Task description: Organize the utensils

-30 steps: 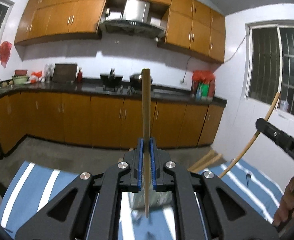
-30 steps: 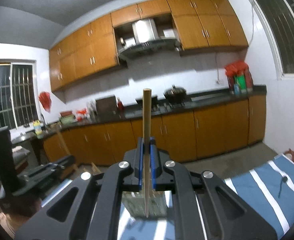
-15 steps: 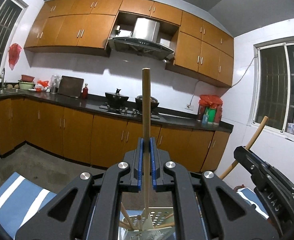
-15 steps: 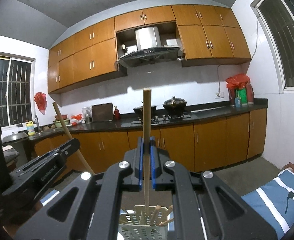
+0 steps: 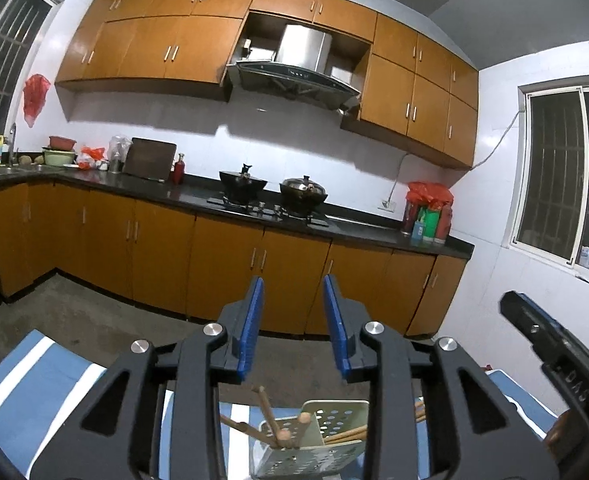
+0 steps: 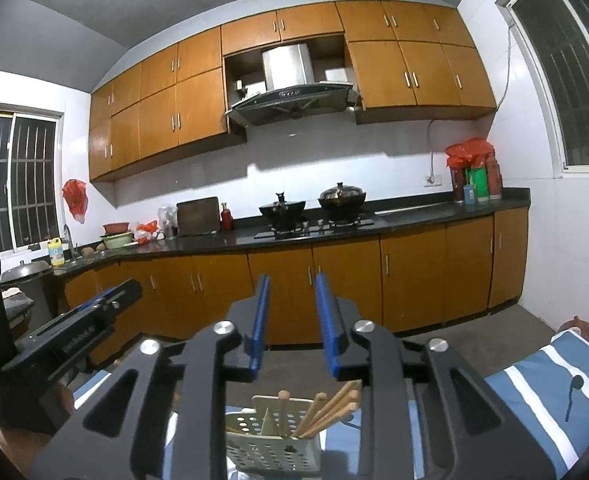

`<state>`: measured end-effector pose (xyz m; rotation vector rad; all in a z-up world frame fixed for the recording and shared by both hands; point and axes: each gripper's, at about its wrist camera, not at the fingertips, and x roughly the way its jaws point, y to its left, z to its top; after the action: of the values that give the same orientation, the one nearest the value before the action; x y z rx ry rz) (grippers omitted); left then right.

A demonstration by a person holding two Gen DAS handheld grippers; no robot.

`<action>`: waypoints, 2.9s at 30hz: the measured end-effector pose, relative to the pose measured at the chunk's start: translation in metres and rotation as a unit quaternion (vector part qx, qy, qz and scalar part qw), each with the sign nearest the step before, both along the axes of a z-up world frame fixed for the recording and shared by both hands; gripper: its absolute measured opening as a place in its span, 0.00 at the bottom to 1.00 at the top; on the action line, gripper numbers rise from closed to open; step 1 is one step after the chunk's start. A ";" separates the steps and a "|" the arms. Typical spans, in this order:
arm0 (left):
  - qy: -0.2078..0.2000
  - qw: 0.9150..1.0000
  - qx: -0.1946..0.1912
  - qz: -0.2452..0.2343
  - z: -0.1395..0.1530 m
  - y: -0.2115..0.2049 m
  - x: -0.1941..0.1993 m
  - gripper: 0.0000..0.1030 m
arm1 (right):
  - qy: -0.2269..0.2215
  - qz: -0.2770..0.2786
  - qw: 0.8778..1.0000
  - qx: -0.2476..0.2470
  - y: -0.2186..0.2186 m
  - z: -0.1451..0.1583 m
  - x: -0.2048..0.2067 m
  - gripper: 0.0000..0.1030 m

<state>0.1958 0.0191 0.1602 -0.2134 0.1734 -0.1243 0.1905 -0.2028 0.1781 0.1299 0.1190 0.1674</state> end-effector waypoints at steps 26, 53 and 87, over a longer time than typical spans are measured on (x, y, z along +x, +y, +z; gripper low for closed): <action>0.010 0.996 0.070 0.051 -0.028 0.039 -0.145 0.98 | -0.002 -0.048 0.997 -0.055 0.000 -0.031 -0.152 0.96; 0.096 0.989 0.106 0.023 -0.130 0.014 -0.194 0.98 | 0.157 -0.036 0.985 -0.062 0.002 -0.148 -0.182 0.96; 0.123 0.986 0.109 0.022 -0.146 0.007 -0.191 0.98 | 0.179 -0.041 0.982 -0.051 -0.002 -0.161 -0.179 0.96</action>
<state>0.0051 0.0257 0.0141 -0.0136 0.4264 -0.0332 0.0114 -0.2051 0.0173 0.0613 0.4791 0.0542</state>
